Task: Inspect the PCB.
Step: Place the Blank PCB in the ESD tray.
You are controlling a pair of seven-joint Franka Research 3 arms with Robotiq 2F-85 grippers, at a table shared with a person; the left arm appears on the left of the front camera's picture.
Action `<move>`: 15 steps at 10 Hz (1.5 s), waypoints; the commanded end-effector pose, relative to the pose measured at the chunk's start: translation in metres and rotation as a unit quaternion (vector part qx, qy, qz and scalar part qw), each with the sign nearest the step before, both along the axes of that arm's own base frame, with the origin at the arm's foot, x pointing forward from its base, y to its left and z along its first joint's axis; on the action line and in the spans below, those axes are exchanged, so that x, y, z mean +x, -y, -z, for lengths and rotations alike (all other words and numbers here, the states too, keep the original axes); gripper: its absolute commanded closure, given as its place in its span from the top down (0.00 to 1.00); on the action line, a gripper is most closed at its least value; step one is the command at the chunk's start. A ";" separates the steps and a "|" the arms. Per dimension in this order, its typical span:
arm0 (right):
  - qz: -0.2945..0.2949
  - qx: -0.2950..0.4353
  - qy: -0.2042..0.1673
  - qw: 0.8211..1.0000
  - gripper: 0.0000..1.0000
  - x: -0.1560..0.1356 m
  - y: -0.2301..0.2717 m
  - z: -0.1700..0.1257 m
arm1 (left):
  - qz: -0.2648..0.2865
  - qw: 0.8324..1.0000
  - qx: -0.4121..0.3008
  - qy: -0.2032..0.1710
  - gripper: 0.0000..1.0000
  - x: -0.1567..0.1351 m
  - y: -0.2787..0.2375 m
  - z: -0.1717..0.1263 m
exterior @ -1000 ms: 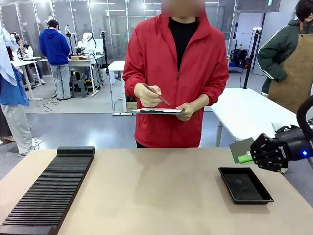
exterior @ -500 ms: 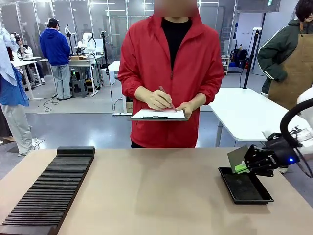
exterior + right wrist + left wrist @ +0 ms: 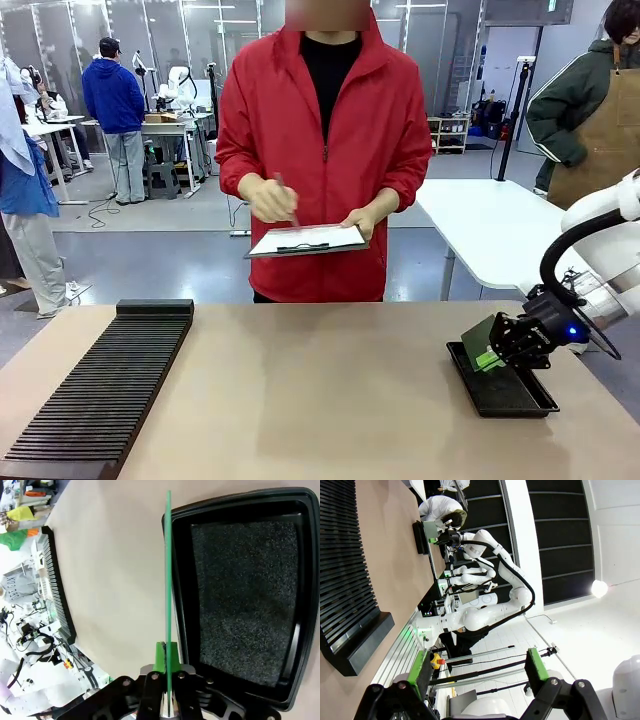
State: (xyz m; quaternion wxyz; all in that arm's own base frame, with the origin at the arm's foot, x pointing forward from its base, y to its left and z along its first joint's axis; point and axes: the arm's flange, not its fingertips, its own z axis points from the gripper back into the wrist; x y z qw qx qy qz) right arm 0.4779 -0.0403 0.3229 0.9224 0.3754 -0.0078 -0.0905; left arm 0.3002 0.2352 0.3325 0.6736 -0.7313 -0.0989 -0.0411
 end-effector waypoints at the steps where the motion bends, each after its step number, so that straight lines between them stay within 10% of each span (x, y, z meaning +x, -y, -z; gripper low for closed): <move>1: 0.002 -0.022 -0.023 0.999 0.03 0.011 -0.006 0.001 | 0.005 1.000 0.005 -0.001 0.96 -0.003 -0.001 -0.002; 9: 0.023 -0.062 -0.046 0.997 1.00 -0.006 -0.003 -0.001 | 0.005 1.000 0.005 -0.001 0.96 -0.003 -0.001 -0.002; 15: 0.053 -0.135 -0.045 0.988 1.00 -0.022 -0.003 -0.042 | 0.005 1.000 0.005 -0.001 0.96 -0.003 -0.001 -0.002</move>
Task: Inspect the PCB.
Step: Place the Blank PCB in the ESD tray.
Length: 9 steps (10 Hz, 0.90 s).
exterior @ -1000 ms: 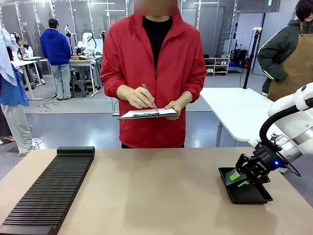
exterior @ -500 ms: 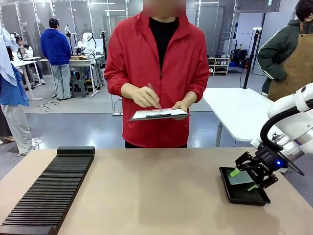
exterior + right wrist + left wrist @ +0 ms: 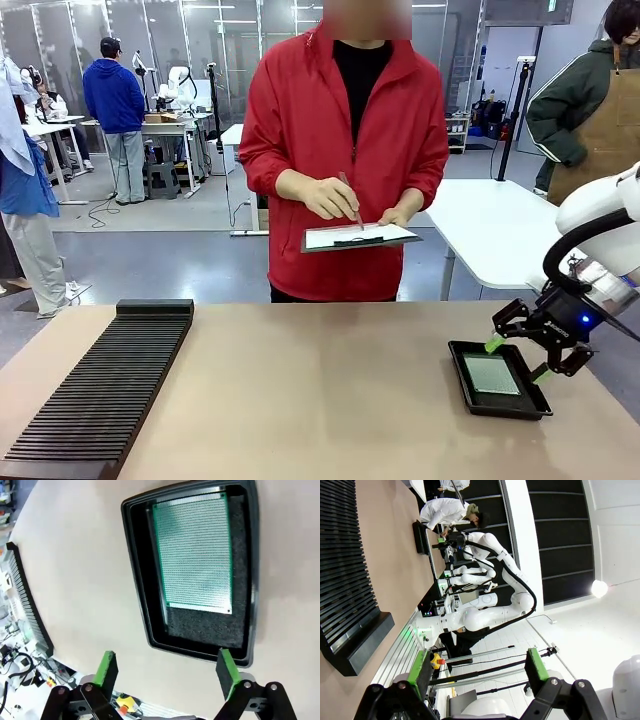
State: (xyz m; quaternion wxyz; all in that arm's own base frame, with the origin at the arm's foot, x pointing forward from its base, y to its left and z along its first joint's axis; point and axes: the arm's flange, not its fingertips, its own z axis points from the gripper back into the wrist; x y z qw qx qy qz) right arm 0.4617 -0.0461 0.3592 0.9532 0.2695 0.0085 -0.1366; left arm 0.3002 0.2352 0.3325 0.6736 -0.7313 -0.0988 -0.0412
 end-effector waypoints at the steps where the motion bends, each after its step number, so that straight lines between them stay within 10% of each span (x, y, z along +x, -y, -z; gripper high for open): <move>1: 0.024 -0.030 -0.003 0.999 1.00 -0.009 -0.012 -0.007 | 0.005 1.000 0.005 -0.001 0.96 -0.003 -0.001 -0.002; 9: 0.006 -0.010 0.003 1.000 1.00 -0.002 -0.001 -0.006 | 0.005 1.000 0.005 -0.001 0.96 -0.003 -0.001 -0.002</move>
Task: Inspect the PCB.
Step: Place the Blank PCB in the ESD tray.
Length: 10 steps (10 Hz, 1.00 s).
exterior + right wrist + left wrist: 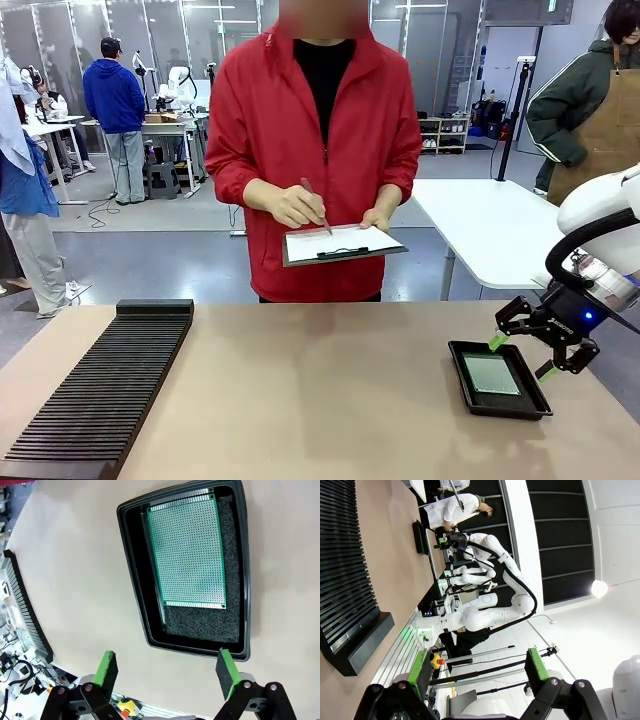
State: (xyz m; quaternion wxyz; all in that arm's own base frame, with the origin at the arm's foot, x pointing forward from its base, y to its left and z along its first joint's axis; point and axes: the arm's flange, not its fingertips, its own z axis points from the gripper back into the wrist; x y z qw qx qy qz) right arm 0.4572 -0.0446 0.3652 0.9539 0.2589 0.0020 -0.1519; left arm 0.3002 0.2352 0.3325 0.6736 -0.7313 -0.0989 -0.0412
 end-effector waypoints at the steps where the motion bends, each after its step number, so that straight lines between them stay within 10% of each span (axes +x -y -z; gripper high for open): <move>1: -0.010 0.002 0.002 1.000 1.00 0.002 0.001 0.000 | 0.005 1.000 0.005 -0.001 0.96 -0.003 -0.001 -0.002; 3: 0.000 0.000 0.000 1.000 1.00 0.000 0.000 0.000 | 0.005 1.000 0.005 -0.001 0.96 -0.003 -0.001 -0.002; 7: -0.036 0.151 -0.032 0.987 1.00 -0.053 0.022 -0.119 | 0.005 1.000 0.005 -0.001 0.96 -0.003 -0.001 -0.002; 10: -0.054 0.261 -0.058 0.962 1.00 -0.093 0.075 -0.140 | 0.005 1.000 0.005 -0.001 0.96 -0.003 -0.001 -0.002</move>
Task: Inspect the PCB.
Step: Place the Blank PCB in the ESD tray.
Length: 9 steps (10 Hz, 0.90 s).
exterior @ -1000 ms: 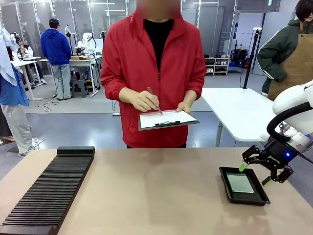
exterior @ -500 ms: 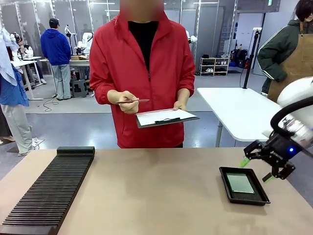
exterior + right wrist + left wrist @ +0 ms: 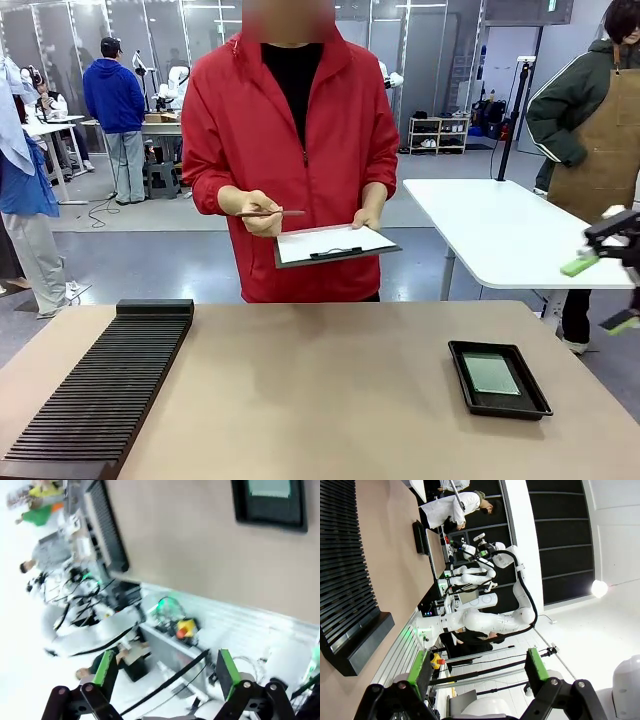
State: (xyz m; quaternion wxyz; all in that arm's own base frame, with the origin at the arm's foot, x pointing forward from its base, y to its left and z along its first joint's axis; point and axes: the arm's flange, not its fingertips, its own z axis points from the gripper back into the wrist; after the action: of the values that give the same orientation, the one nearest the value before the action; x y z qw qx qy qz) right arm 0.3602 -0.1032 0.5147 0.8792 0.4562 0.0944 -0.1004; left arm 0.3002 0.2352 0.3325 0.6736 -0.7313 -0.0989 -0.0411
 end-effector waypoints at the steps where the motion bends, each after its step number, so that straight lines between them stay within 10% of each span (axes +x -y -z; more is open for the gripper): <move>1: -0.003 0.103 -0.014 0.995 1.00 -0.012 0.034 0.011 | 0.005 1.000 0.005 -0.001 0.96 -0.003 -0.001 -0.002; 7: 0.071 0.237 0.082 0.966 1.00 -0.049 0.069 0.042 | 0.005 1.000 0.005 -0.001 0.96 -0.003 -0.001 -0.002; 9: 0.058 0.211 0.051 0.975 1.00 -0.061 0.079 0.031 | 0.005 1.000 0.005 -0.001 0.96 -0.003 -0.001 -0.002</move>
State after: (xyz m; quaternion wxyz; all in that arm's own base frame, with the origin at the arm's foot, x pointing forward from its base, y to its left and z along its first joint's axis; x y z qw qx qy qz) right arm 0.3023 -0.1796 0.4782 0.7515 0.6505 0.0330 -0.1050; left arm 0.3001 0.2353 0.3325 0.6736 -0.7313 -0.0990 -0.0410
